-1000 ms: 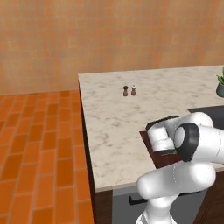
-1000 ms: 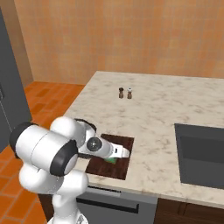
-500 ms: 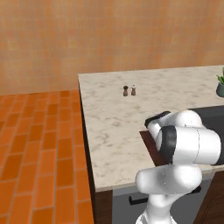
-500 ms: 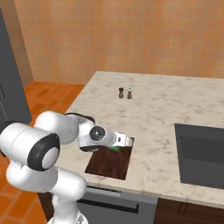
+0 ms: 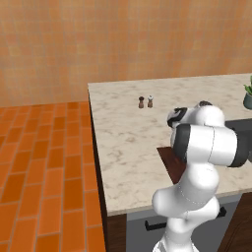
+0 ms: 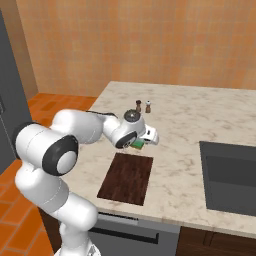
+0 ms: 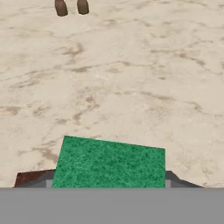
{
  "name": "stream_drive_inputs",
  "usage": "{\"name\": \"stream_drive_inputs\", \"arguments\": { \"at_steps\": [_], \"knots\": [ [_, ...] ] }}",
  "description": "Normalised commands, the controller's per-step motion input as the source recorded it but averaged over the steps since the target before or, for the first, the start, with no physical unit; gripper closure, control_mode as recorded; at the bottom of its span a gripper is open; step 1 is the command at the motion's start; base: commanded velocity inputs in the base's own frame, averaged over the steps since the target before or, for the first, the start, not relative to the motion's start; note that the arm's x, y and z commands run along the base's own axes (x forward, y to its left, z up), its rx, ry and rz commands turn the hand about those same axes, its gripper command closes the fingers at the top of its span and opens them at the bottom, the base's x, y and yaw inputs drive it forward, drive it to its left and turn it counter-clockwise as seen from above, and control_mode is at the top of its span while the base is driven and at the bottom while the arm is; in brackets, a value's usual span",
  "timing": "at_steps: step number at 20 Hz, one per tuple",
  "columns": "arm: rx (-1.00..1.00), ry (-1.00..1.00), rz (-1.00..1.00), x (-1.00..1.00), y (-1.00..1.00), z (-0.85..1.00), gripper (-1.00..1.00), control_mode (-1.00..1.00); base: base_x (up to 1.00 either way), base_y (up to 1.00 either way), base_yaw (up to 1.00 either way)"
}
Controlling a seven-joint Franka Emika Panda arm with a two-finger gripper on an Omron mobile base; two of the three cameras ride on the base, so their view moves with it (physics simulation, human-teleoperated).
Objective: Pick up the sponge from the counter and clean the cutting board by briefly scrubbing or pressing down on the cutting board. Once finished, release the sponge.
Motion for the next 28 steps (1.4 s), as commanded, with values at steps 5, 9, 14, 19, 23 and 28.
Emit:
{"name": "stream_drive_inputs", "arguments": {
  "at_steps": [5, 9, 14, 19, 23, 28],
  "knots": [
    [0.00, 0.23, 0.01, -0.66, 0.00, -0.56, 1.00, -1.00, 0.00, 0.00, 0.00],
    [0.00, 0.25, 0.02, -0.75, 0.00, -0.24, 1.00, -1.00, 0.00, 0.00, 0.00],
    [0.00, 0.01, 0.10, -0.09, 0.06, -0.50, 1.00, -1.00, 0.00, 0.00, 0.00],
    [0.00, 0.00, 0.07, -0.15, 0.08, -0.64, 1.00, -1.00, 0.00, 0.00, 0.00],
    [0.00, 0.03, 0.06, -0.13, 0.18, -0.11, 1.00, -1.00, 0.00, 0.00, 0.00],
    [0.02, 0.01, 0.07, -0.08, 0.35, 0.00, 1.00, -1.00, 0.00, 0.00, 0.00]
  ]
}}
